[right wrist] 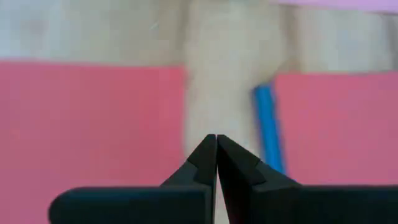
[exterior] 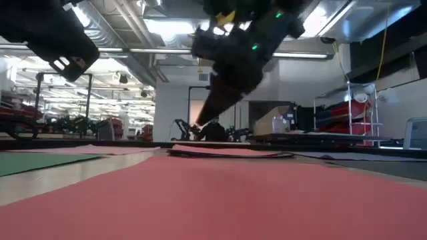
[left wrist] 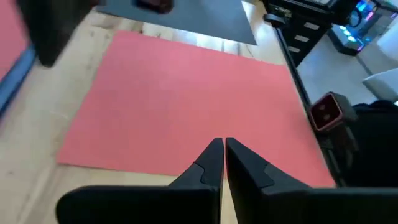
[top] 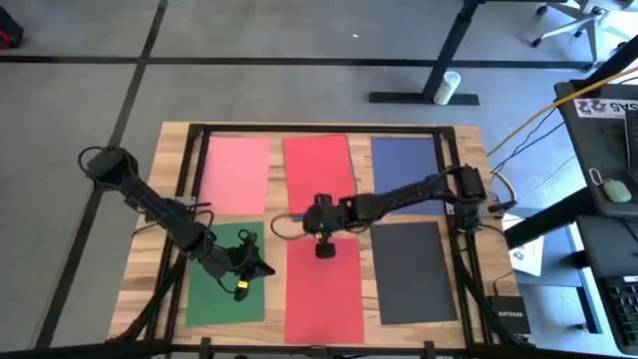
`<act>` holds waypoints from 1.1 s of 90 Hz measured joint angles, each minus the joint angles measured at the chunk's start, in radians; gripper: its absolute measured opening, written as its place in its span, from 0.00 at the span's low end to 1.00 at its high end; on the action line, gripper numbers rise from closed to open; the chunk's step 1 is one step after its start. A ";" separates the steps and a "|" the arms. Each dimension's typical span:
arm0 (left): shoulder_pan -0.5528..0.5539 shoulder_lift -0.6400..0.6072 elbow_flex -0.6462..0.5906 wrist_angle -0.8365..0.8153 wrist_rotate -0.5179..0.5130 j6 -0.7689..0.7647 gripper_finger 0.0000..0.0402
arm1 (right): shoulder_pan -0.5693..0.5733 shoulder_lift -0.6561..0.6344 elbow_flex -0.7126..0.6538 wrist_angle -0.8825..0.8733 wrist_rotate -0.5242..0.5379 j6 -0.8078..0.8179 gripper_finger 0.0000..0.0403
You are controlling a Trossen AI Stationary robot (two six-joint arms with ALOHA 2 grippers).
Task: Organize paper
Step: Stack the red paper on top of the red paper
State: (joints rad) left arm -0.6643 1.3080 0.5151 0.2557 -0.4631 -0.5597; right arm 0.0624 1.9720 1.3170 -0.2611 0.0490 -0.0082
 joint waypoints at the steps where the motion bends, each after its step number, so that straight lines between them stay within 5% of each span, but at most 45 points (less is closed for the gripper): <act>1: 0.001 0.000 0.000 -0.002 0.000 0.000 0.00 | -0.005 0.001 0.000 0.010 -0.003 -0.001 0.03; 39: 0.013 0.000 0.000 -0.065 0.000 0.021 0.00 | -0.105 0.105 0.000 0.136 -0.091 -0.048 0.32; 99: 0.026 0.000 0.000 -0.091 0.001 0.015 0.00 | -0.161 0.158 0.001 0.175 -0.094 -0.049 0.26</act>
State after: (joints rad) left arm -0.6384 1.3083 0.5152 0.1646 -0.4625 -0.5443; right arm -0.0986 2.1296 1.3178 -0.0860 -0.0446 -0.0568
